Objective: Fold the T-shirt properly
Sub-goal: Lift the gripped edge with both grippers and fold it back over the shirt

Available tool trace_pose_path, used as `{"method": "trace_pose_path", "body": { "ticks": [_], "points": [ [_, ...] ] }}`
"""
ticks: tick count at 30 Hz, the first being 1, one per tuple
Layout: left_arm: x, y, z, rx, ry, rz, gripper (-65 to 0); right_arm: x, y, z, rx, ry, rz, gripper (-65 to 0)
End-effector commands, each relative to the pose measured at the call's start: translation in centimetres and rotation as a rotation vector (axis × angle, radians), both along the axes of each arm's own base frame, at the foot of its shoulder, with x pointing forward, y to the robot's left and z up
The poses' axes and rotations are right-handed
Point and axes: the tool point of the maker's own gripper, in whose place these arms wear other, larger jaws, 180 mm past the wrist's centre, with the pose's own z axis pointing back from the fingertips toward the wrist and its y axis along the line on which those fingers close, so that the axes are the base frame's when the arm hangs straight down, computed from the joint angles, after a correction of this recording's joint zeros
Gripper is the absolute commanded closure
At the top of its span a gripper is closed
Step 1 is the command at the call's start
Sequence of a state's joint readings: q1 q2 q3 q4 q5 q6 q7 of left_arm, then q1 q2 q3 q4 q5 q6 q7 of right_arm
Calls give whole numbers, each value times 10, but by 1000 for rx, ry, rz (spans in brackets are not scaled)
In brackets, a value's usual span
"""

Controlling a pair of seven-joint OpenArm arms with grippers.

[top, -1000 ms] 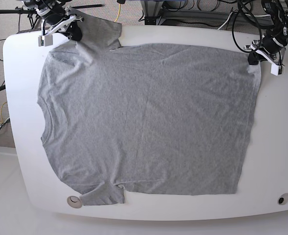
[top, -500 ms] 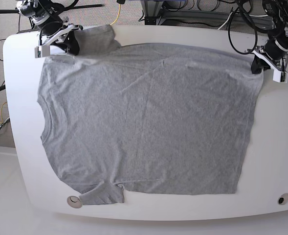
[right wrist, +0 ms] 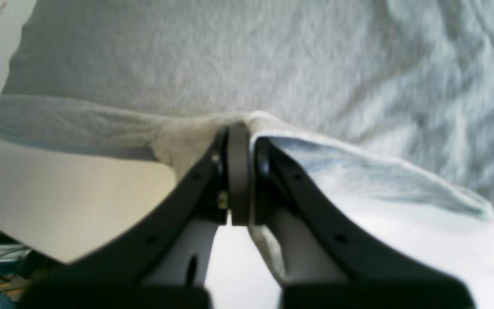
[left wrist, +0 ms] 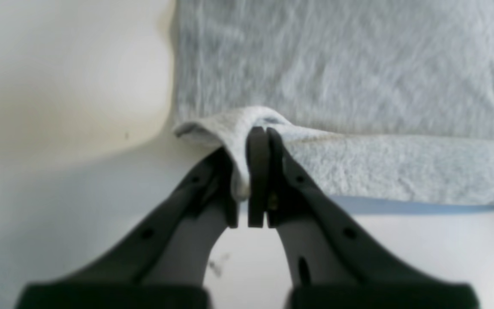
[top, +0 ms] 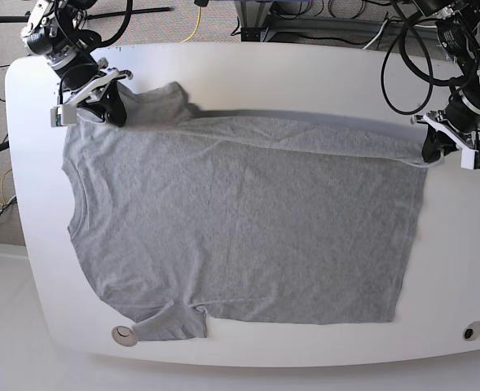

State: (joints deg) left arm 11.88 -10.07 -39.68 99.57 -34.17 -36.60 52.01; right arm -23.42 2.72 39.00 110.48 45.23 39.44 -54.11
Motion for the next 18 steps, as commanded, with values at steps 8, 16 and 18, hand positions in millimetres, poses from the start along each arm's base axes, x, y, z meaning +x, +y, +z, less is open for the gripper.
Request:
{"method": "trace_pose_path", "body": {
  "ticks": [8,16,18],
  "points": [
    [32,11,33,63,-103,12,-14,40,-1,30,-28,-102,33,0],
    [55,4,48,76,-181,17,-14,66,3,30,-62,-114,49,0],
    [60,-3,48,80,-197,8,-14,70,5,25,-72,-98,59,0]
  ]
}}
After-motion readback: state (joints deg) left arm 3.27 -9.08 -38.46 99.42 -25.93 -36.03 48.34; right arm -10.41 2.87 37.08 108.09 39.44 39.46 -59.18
